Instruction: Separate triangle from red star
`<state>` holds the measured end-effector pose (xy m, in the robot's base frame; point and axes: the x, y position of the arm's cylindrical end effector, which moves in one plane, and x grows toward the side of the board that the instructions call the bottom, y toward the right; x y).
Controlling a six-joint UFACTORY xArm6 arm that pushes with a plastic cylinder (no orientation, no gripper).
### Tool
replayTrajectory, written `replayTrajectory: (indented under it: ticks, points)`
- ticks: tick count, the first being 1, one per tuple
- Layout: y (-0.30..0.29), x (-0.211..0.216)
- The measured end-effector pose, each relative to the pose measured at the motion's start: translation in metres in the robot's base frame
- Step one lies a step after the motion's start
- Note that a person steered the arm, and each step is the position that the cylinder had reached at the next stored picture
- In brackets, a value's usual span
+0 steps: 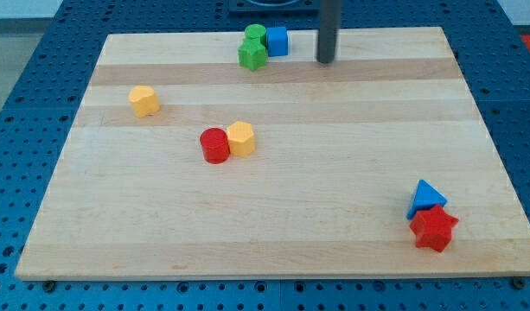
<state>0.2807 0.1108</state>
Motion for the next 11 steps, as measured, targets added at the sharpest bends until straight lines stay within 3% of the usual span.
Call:
replayTrajectory:
  ticks: [2,3,5,6,9,10,11]
  points:
    - [0.153,0.102]
    - [0.2,0.165]
    - [0.164,0.233]
    - [0.127,0.248]
    - [-0.01,0.247]
    - [-0.007,0.243]
    - [0.038,0.233]
